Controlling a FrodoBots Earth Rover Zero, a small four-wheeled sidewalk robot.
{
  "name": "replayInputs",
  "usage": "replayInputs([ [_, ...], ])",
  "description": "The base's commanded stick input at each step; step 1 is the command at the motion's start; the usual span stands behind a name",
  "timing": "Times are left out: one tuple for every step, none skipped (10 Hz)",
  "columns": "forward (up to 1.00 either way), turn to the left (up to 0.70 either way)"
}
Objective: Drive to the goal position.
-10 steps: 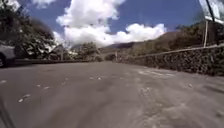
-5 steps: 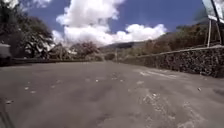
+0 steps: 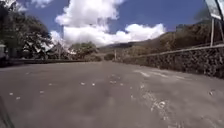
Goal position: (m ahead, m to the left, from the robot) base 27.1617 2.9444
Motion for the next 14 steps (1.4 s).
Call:
replayInputs([
  [0.70,0.00],
  [0.70,0.00],
  [0.70,0.00],
  [0.70,0.00],
  [0.70,0.00],
  [0.70,0.00],
  [0.70,0.00],
  [0.70,0.00],
  [0.70,0.00],
  [0.70,0.00],
  [0.70,0.00],
  [0.70,0.00],
  [0.70,0.00],
  [0.70,0.00],
])
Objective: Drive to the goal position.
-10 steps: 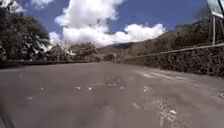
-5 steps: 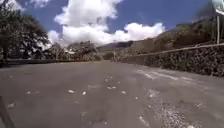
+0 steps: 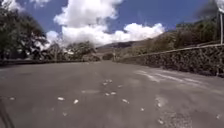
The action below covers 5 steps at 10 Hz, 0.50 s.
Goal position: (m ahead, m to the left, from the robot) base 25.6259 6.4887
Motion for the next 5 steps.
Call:
replayInputs([
  [0.70,0.00],
  [0.70,0.00],
  [0.70,0.00],
  [0.70,0.00],
  [0.70,0.00],
])
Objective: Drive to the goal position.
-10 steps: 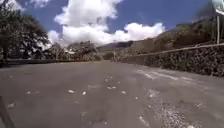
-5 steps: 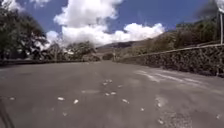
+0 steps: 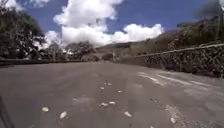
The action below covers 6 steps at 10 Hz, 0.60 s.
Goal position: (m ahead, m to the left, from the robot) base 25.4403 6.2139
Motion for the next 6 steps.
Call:
replayInputs([
  [0.70,0.00],
  [0.70,0.00],
  [0.70,0.00],
  [0.70,0.00],
  [0.70,0.00],
  [0.70,0.00],
])
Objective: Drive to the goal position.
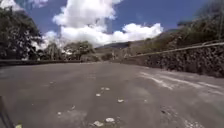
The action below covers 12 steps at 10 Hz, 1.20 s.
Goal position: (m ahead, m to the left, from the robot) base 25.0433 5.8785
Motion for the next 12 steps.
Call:
replayInputs([
  [0.70,0.00],
  [0.70,0.00],
  [0.70,0.00],
  [0.70,0.00],
  [0.70,0.00],
  [0.70,0.00],
  [0.70,0.00],
  [0.70,0.00],
  [0.70,0.00],
  [0.70,0.00],
  [0.70,0.00],
  [0.70,0.00],
])
